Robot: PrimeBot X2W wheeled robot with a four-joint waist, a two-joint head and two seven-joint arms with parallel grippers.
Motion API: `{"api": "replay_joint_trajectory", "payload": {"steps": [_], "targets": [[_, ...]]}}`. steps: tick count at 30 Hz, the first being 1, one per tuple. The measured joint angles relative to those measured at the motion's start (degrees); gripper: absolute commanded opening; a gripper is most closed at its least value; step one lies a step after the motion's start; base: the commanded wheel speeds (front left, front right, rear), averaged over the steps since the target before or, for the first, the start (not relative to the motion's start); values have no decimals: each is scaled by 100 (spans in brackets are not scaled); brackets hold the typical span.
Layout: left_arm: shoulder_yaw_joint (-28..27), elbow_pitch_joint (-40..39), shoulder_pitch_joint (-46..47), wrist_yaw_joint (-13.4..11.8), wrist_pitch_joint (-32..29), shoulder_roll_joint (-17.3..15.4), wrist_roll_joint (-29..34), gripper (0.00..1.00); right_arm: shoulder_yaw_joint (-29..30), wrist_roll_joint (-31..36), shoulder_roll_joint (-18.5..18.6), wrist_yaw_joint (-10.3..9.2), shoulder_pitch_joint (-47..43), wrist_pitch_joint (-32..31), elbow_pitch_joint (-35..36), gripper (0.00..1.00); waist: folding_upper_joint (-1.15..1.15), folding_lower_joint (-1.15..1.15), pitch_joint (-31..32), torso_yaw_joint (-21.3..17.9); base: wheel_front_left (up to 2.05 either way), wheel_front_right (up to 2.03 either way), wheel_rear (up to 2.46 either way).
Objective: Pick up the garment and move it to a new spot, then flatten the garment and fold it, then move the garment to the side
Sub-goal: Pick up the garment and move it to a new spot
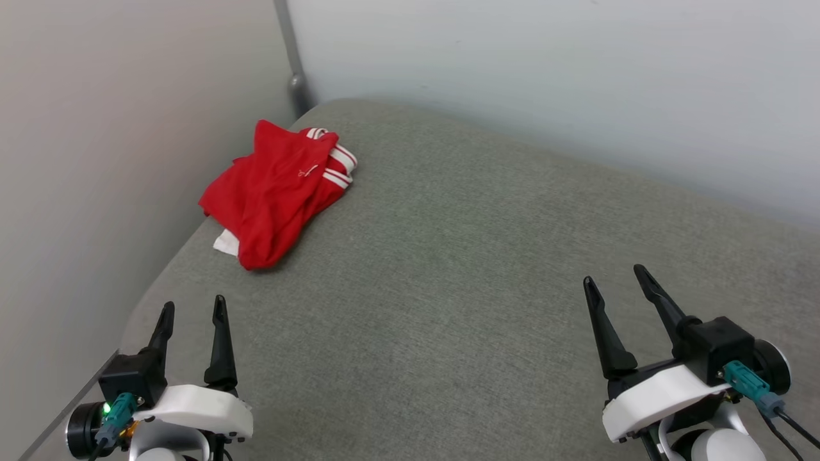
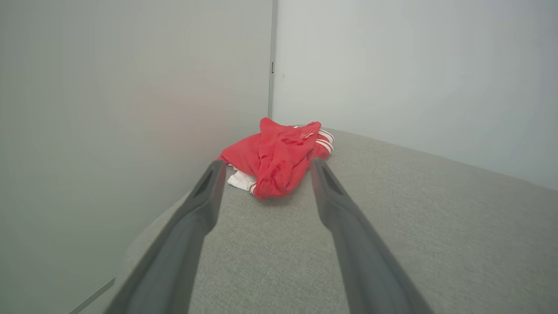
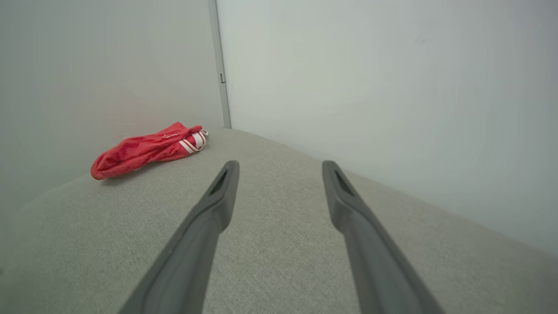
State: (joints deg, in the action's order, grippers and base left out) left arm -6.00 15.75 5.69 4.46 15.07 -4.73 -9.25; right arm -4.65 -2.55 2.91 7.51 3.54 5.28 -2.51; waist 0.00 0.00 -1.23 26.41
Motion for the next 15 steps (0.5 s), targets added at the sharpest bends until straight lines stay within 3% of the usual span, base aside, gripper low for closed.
{"api": "replay_joint_trajectory", "payload": {"steps": [7, 15], "targets": [[-40, -58, -16, 1, 0, 12, 10, 100, -59, 1, 0, -1, 7, -26, -11, 100, 0, 0, -36, 137, 0, 0, 0], [-126, -81, 313, 11, 0, -5, 19, 100, -123, 102, 0, -1, 140, -111, 35, 100, 0, 0, -175, 31, 0, 0, 0]]}}
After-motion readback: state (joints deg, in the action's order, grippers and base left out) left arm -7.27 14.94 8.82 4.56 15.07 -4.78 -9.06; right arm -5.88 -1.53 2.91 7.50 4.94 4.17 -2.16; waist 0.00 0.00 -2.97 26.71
